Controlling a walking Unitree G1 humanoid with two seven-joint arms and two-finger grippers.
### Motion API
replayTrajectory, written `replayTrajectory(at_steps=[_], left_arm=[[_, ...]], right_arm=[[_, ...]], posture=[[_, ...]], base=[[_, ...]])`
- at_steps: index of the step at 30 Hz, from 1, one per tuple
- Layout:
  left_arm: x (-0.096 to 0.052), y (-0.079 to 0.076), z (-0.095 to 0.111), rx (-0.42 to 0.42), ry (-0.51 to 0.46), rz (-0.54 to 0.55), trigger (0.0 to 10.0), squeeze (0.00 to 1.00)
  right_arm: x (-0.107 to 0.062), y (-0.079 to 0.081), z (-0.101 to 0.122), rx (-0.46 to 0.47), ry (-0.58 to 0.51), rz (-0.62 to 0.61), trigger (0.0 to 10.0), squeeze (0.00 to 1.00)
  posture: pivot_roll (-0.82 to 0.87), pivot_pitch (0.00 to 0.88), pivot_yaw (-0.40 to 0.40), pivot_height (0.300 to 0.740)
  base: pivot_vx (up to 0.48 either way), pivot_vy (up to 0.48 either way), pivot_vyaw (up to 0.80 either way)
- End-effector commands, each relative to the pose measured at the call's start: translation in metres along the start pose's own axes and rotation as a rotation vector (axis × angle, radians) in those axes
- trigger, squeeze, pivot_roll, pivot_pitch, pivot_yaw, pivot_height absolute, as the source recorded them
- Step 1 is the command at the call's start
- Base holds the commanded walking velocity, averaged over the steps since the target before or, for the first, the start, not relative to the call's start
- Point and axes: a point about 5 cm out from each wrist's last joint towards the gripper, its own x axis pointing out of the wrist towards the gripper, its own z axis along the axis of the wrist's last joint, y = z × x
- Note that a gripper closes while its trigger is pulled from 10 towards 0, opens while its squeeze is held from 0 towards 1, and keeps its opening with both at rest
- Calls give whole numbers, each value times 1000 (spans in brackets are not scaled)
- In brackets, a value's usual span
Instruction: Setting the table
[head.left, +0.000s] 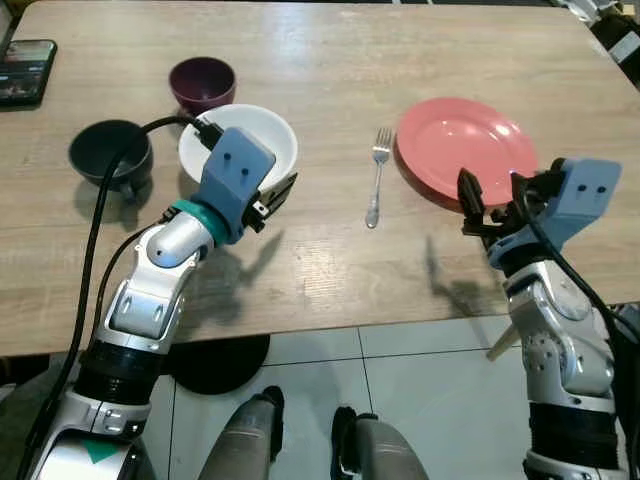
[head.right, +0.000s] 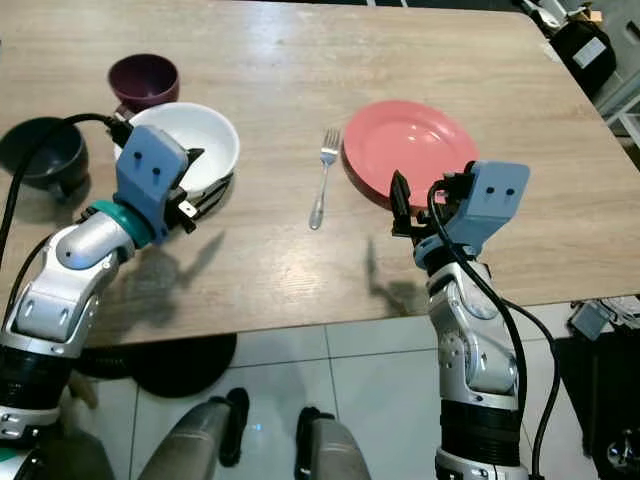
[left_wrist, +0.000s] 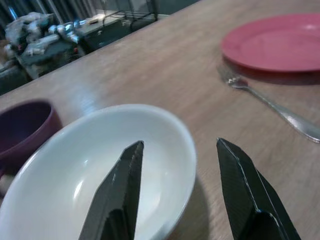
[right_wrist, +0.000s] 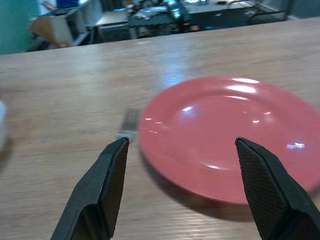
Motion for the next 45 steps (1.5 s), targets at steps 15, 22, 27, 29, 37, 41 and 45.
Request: replayTrajectory(at_steps=[15,22,27,29,37,41,45], left_arm=[[-10,8,-4,12,55,70,10000,0],[-24,22,-5,30,93,134,10000,0],[-33,32,-3,46,99,158,10000,0],[-39,38,1,56,98,164,10000,0],[-45,37,10,60,87,146,10000,0],[-45,35,11,56,87,142,10000,0],[-45,34,12,51,89,139,10000,0]], right_arm=[[22,82,-41,13,160,230,10000,0],[27,92,-52,0,220,215,10000,0],[33,85,-58,4,247,113,10000,0],[40,79,-60,14,244,32,10000,0],[54,54,-63,13,281,-155,10000,0],[56,50,-66,-20,314,-180,10000,0],[56,45,-70,-87,352,-202,10000,0]], posture=[[204,183,-24,740],[239,203,-45,740],[268,218,-56,740],[281,224,-57,740],[298,232,-61,740],[297,233,-63,740],[292,238,-67,740]], base=[[0,0,0],[0,0,0],[0,0,0],[0,0,0],[0,0,0],[0,0,0],[0,0,0]])
